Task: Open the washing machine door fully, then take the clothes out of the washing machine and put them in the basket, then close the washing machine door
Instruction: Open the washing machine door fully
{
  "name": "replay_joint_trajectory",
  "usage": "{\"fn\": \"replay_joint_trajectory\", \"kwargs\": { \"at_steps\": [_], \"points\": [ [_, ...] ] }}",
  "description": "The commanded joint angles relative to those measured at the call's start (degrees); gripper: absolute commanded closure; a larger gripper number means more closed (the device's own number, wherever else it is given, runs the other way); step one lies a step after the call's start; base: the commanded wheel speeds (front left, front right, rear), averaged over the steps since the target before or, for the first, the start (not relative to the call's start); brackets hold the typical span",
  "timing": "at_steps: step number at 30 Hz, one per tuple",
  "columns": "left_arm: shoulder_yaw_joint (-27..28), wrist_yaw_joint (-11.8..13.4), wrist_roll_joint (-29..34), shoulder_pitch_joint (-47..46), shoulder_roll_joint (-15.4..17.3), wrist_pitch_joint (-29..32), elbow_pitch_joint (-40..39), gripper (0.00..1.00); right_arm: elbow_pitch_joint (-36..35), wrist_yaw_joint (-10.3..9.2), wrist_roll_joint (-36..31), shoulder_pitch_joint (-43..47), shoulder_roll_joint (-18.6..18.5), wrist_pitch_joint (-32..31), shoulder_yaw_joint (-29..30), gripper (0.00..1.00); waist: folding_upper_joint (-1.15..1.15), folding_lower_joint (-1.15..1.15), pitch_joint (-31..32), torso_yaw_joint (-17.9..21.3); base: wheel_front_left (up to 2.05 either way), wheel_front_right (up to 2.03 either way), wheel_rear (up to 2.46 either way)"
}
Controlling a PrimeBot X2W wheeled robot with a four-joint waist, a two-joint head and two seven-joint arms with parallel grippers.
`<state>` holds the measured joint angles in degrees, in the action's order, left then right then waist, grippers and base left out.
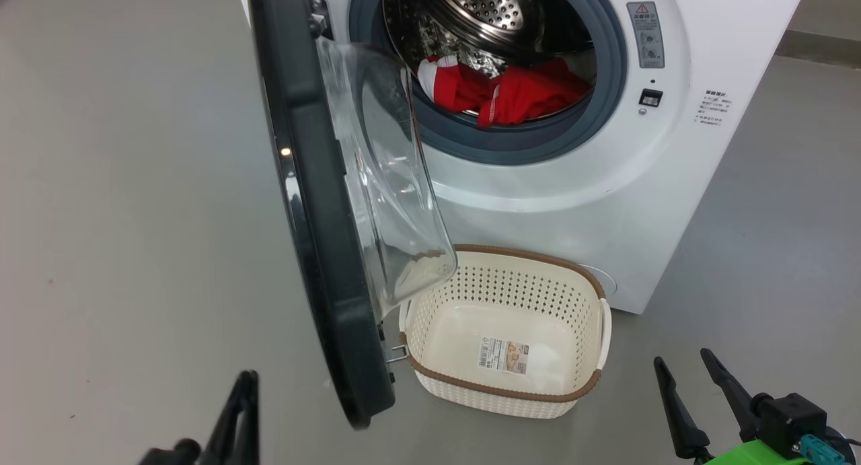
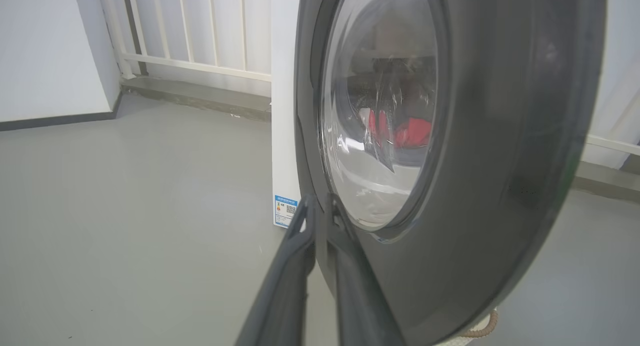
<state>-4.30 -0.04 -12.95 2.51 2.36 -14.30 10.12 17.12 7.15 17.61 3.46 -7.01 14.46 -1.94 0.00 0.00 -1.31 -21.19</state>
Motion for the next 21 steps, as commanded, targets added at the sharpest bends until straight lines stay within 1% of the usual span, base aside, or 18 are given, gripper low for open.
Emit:
{"fn": "replay_joint_trajectory", "kwargs": {
  "at_steps": [1, 4, 7, 11, 13, 16, 19, 21],
  "points": [
    [2.6, 0.1, -1.0, -1.4, 0.5, -0.7, -2.5, 1.0, -1.7, 0.34, -0.2, -0.8, -0.6, 0.5, -0.8, 0.0, 0.0, 0.0, 0.0, 0.0, 0.0, 0.0, 0.0],
    [4.3, 0.7, -2.7, -2.6, 0.5, -0.7, -6.4, 1.0, -1.9, 0.34, -0.3, -0.9, -0.5, 0.5, -0.7, 0.0, 0.0, 0.0, 0.0, -0.1, 0.0, 0.0, 0.0],
    [5.3, 1.3, -4.0, -4.1, 0.5, -0.7, -12.0, 1.0, -2.3, 0.34, -0.4, -0.9, -0.6, 0.5, -0.7, 0.0, 0.0, 0.0, 0.0, -0.1, 0.0, 0.0, 0.0],
    [3.7, 2.2, -4.4, -5.6, 0.5, -0.7, -21.4, 1.0, -2.7, 0.34, -0.6, -0.8, -0.6, 0.5, -0.6, 0.0, 0.0, 0.0, 0.0, 0.0, 0.0, 0.0, 0.0],
    [1.4, 2.6, -4.5, -6.0, 0.5, -0.7, -25.8, 1.0, -2.8, 0.34, -0.6, -0.9, -0.6, 0.5, -0.6, 0.0, 0.0, 0.0, 0.0, 0.1, 0.0, 0.0, 0.0],
    [-4.1, 2.6, -3.6, -6.1, 0.5, -0.7, -29.7, 1.0, -2.9, 0.34, -0.7, -1.0, -0.5, 0.5, -0.5, 0.0, 0.0, 0.0, -0.1, 0.3, 0.0, 0.0, 0.0],
    [-10.6, 2.4, -3.4, -6.1, 0.5, -0.7, -30.5, 1.0, -3.0, 0.34, -0.7, -1.2, -0.5, 0.5, -0.5, 0.0, 0.0, 0.0, -0.4, 0.5, 0.0, 0.0, 0.0],
    [-14.9, 2.2, -4.5, -6.1, 0.5, -0.7, -29.3, 1.0, -3.1, 0.34, -0.7, -1.3, -0.5, 0.5, -0.4, 0.0, 0.0, 0.0, -0.6, 0.6, 0.0, 0.0, 0.0]
  ]
}}
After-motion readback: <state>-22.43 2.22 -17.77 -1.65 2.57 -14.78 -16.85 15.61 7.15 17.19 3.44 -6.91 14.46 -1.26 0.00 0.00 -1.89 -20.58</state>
